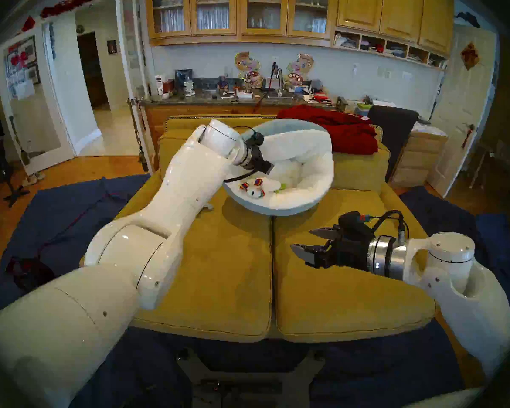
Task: Put toys into dog bed
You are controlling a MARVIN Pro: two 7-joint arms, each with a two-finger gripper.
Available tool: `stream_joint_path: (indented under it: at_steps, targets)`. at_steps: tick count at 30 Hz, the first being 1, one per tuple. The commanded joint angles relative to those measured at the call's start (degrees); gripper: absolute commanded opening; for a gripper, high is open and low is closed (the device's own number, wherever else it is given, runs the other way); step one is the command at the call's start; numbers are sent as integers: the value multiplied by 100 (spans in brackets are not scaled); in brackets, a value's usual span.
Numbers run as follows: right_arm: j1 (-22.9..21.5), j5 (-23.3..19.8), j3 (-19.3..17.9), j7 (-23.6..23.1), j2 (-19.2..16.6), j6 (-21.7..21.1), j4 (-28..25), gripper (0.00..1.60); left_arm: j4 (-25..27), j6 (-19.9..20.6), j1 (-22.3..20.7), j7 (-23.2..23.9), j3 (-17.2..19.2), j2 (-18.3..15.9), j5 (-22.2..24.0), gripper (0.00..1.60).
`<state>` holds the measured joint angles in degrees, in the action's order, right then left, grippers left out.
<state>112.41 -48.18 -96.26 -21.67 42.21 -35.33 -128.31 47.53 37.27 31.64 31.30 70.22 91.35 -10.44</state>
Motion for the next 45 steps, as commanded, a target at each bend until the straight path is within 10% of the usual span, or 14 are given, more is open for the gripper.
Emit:
stream_joint_path:
  at_steps: [1,18,33,45]
  targets:
    - [-104,-7,-75,5,11,55,-116,160,2,-4,-655,296,260,90,150,160]
    - [-98,-6,-91,22,24,65,-139,160,-381,905,-1088,1652,-377,-187,-48,160]
    - [-97,-3,-93,26,33,63,-143,160,-806,842,-1125,1935,-614,-252,-219,157]
    - [-94,1,-97,29,40,63,-147,160,-1163,648,-1098,1902,-638,-69,-289,125]
